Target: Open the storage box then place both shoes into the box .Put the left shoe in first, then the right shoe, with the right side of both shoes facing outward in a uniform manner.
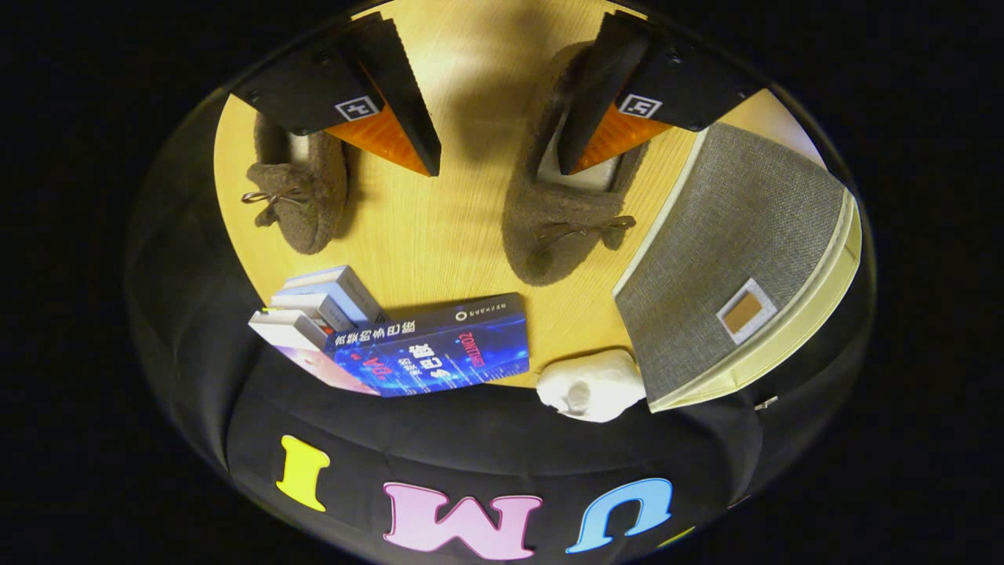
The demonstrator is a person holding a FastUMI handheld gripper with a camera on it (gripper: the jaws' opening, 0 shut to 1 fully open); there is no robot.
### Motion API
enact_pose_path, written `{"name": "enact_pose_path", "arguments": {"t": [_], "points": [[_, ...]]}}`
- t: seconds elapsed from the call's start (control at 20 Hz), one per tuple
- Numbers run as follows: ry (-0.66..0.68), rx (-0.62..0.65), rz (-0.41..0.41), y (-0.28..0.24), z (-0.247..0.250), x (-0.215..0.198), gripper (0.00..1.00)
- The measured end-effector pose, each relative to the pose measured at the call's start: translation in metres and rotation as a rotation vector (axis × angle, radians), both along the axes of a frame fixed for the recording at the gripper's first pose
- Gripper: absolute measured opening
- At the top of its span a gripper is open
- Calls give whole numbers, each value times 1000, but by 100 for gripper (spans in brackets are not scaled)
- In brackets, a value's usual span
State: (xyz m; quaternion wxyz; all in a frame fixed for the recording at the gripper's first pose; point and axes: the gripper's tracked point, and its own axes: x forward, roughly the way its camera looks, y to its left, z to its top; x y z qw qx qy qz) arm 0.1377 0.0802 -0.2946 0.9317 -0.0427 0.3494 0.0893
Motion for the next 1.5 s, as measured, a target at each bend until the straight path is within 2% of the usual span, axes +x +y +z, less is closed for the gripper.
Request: {"name": "enact_pose_path", "arguments": {"t": [0.05, 0.15, 0.3, 0.5, 0.65, 1.0, 1.15, 1.5], "points": [[13, 13, -2, 3, -3, 1, 91], [17, 32, 0, 10, -3, 6, 80], [72, 94, -23, 22, -11, 7, 43], [93, 135, -93, 22, -10, 15, 14], [101, 156, -98, 21, -11, 15, 7], [103, 220, -178, 12, 17, 6, 7], [80, 268, -209, 6, 43, 3, 7], [5, 343, -197, 17, 135, -5, 7]]}}
